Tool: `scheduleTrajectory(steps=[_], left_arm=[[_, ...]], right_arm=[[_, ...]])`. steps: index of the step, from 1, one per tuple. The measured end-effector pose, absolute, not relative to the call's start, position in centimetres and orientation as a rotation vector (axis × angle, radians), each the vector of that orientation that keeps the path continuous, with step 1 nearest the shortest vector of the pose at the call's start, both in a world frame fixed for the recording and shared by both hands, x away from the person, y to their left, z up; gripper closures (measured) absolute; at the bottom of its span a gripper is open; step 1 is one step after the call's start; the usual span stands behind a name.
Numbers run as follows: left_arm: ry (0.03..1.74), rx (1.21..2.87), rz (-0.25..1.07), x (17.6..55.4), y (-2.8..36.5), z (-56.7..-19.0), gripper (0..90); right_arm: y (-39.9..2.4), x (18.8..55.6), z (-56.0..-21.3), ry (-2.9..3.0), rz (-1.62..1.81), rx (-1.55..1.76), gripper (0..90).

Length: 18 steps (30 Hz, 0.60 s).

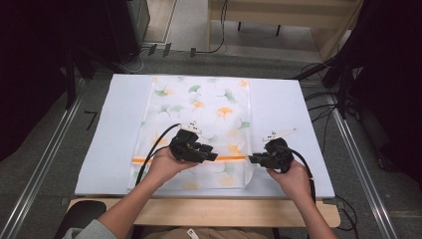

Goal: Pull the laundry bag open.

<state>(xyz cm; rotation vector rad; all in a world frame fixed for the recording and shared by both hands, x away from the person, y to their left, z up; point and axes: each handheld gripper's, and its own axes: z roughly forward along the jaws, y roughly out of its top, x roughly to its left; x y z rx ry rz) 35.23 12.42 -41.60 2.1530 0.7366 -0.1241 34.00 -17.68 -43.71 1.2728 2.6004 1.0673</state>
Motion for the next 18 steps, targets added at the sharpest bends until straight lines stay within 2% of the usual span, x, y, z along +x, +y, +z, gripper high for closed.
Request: scheduleTrajectory(steps=[3,7,18], left_arm=[[0.721,2.169,-0.120,35.1,12.0,-41.7,61.1],[0.708,2.182,-0.130,34.4,10.9,-42.0,70.3],[0.663,2.201,-0.099,33.9,9.1,-42.6,72.5]], right_arm=[[-17.7,34.0,-43.5,2.596,1.078,1.272,84.4],[-17.6,34.0,-43.4,2.594,1.080,1.270,84.3],[-17.5,33.9,-43.1,2.601,1.082,1.264,84.3]])
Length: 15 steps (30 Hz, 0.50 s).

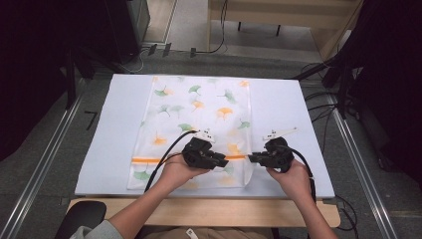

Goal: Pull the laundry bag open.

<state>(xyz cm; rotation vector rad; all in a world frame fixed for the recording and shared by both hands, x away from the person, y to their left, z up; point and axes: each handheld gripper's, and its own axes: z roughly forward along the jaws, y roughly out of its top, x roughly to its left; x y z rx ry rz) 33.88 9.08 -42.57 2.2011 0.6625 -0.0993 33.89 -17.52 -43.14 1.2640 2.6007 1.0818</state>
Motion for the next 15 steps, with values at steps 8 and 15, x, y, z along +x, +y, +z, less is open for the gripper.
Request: scheduleTrajectory(steps=[8,15], left_arm=[[0.653,2.199,-0.113,33.9,7.6,-43.0,71.2],[0.667,2.229,-0.111,34.1,6.0,-43.7,65.6]], right_arm=[[-17.4,33.9,-43.0,2.599,1.090,1.246,84.3],[-17.3,33.9,-42.8,2.603,1.107,1.244,84.4]])
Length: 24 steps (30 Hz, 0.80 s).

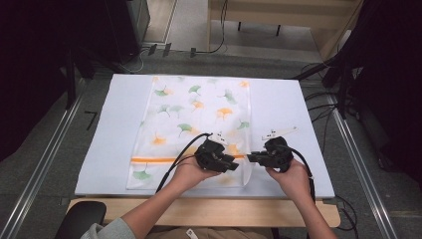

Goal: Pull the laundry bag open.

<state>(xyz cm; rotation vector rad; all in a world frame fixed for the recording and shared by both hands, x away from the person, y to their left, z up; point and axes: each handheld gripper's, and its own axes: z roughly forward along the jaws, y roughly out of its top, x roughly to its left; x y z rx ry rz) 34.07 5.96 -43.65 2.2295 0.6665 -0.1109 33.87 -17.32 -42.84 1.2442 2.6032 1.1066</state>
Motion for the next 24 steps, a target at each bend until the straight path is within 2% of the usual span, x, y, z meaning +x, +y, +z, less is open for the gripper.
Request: scheduleTrajectory(steps=[9,24], left_arm=[[0.680,2.221,-0.112,34.5,5.0,-44.2,61.0],[0.648,2.220,-0.090,34.9,4.7,-44.8,61.7]], right_arm=[[-17.1,33.7,-42.6,2.613,1.127,1.238,84.6],[-16.5,33.5,-42.2,2.643,1.183,1.196,85.0]])
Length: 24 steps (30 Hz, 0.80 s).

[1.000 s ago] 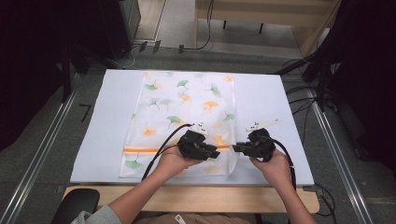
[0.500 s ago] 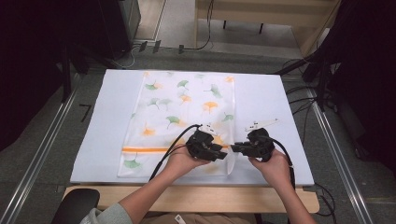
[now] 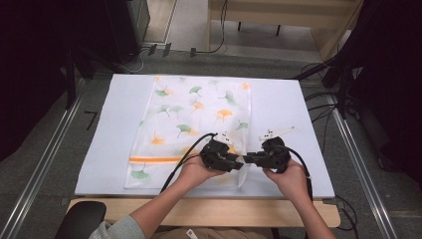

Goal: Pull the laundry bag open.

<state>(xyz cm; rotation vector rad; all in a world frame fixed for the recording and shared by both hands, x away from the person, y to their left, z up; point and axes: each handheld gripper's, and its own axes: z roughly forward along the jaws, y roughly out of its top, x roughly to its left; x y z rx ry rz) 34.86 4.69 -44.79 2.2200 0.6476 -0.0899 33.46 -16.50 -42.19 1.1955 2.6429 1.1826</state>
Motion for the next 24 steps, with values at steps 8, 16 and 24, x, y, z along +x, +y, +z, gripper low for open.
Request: scheduleTrajectory(steps=[8,16,24], left_arm=[[0.674,2.204,-0.082,34.93,4.59,-44.88,72.5],[0.682,2.218,-0.053,34.88,4.25,-45.08,82.7],[0.689,2.218,-0.111,35.13,4.46,-45.11,90.0]], right_arm=[[-16.46,33.44,-42.10,2.648,1.191,1.207,85.1],[-16.28,33.44,-42.19,2.659,1.178,1.202,85.1],[-16.29,33.43,-42.25,2.662,1.170,1.193,85.1]])
